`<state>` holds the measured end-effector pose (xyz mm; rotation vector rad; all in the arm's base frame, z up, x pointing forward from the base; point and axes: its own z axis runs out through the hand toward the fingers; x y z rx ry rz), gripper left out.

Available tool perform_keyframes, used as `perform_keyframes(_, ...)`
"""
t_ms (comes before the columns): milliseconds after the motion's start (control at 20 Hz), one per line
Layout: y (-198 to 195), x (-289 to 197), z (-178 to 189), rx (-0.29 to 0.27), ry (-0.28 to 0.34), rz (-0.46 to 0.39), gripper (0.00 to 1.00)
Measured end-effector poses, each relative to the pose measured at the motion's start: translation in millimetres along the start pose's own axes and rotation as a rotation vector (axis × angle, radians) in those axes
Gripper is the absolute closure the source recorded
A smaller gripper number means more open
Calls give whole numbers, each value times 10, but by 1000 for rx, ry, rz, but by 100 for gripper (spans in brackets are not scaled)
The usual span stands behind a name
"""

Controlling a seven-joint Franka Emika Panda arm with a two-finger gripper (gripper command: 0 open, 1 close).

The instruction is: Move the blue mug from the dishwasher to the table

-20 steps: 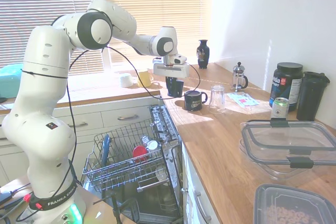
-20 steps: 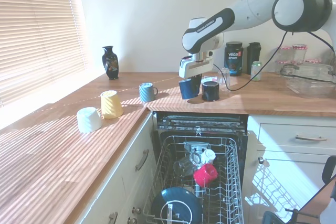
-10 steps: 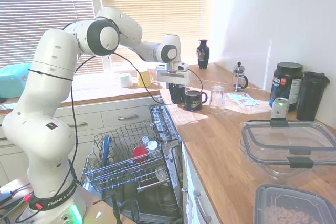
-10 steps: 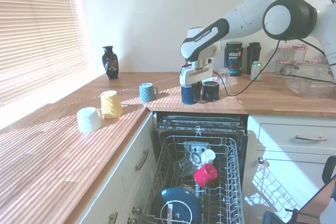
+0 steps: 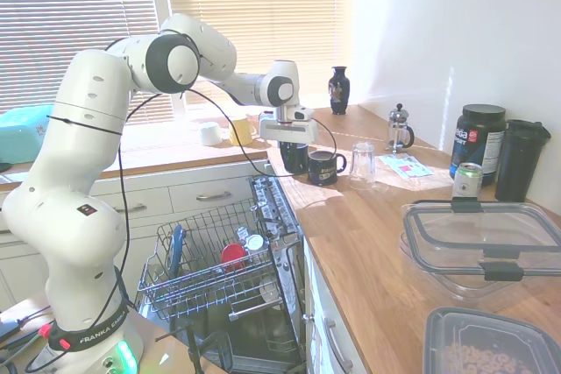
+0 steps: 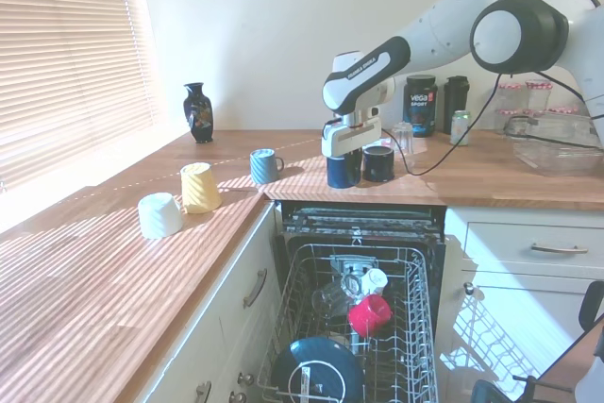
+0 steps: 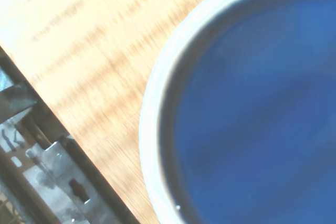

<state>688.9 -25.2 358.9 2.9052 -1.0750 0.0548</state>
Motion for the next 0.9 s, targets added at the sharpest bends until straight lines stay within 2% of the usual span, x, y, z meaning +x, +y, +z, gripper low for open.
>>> perform_keyframes(350, 60, -69, 219, -23, 8, 15, 0)
perform_keyframes(550, 132, -186, 199, -19, 40, 17, 0)
perform_keyframes(700, 218, -415, 63, -1, 75, 15, 0)
perform_keyframes(900, 370, -905, -329, 31, 114, 13, 0)
